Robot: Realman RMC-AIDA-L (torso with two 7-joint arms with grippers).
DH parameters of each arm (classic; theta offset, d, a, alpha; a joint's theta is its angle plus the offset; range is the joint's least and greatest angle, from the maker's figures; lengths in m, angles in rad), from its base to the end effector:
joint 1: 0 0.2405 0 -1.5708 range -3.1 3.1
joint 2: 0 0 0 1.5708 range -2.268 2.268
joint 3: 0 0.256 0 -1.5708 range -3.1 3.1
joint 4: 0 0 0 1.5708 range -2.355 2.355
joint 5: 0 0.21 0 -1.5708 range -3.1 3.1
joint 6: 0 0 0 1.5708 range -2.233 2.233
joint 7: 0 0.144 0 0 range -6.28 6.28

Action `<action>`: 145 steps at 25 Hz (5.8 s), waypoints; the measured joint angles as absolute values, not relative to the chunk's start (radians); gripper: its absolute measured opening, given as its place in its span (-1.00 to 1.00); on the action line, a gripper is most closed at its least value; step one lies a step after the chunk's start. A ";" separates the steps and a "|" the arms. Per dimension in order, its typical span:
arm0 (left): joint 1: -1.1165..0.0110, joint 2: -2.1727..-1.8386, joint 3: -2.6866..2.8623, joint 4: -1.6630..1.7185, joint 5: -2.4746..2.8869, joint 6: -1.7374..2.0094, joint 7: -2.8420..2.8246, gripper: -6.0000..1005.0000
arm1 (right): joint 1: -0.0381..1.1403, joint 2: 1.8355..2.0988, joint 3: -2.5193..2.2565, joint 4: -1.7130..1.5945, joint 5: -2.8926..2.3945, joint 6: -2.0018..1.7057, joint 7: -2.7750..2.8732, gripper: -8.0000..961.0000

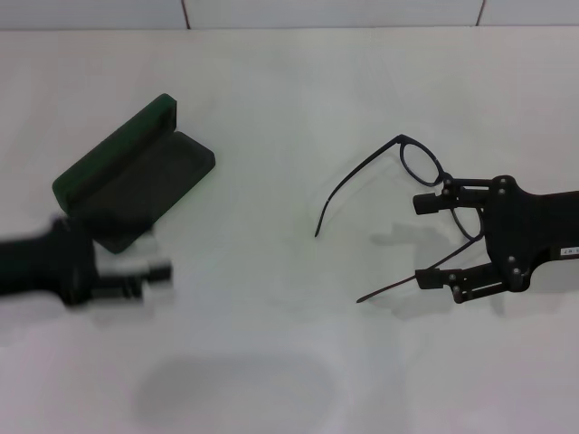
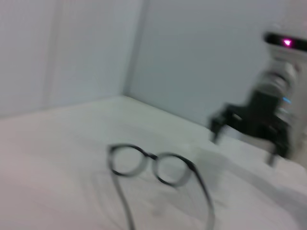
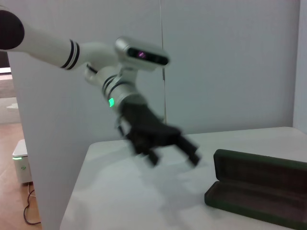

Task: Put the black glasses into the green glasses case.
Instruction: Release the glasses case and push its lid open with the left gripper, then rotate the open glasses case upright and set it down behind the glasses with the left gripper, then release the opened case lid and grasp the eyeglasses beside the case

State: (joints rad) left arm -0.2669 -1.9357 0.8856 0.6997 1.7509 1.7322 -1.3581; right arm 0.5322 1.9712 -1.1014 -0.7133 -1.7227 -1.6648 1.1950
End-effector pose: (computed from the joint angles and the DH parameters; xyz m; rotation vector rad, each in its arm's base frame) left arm -0.3150 0.2588 0.0508 -2.7342 -0.6782 -0.7629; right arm 0.2236 0.3222 0.0076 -2.9899 0.0342 0.7062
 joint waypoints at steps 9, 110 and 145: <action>-0.409 -1.946 0.805 1.074 2.028 1.592 -1.849 0.72 | 0.532 1.973 -1.103 -0.711 -1.725 -1.666 1.196 0.80; -0.570 -2.075 0.931 1.100 2.300 1.514 -1.736 0.24 | 0.563 1.993 -1.055 -0.712 -1.753 -1.654 1.318 0.79; -0.231 -2.051 0.921 0.976 2.005 1.614 -1.416 0.75 | 1.059 1.961 -1.062 -0.576 -2.520 -1.396 2.528 0.78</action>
State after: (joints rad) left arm -0.2308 -2.0509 0.9210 0.9761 2.0055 1.6138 -1.4157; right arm 1.0590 1.9608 -1.0615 -0.5757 -2.5201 -1.3958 2.5285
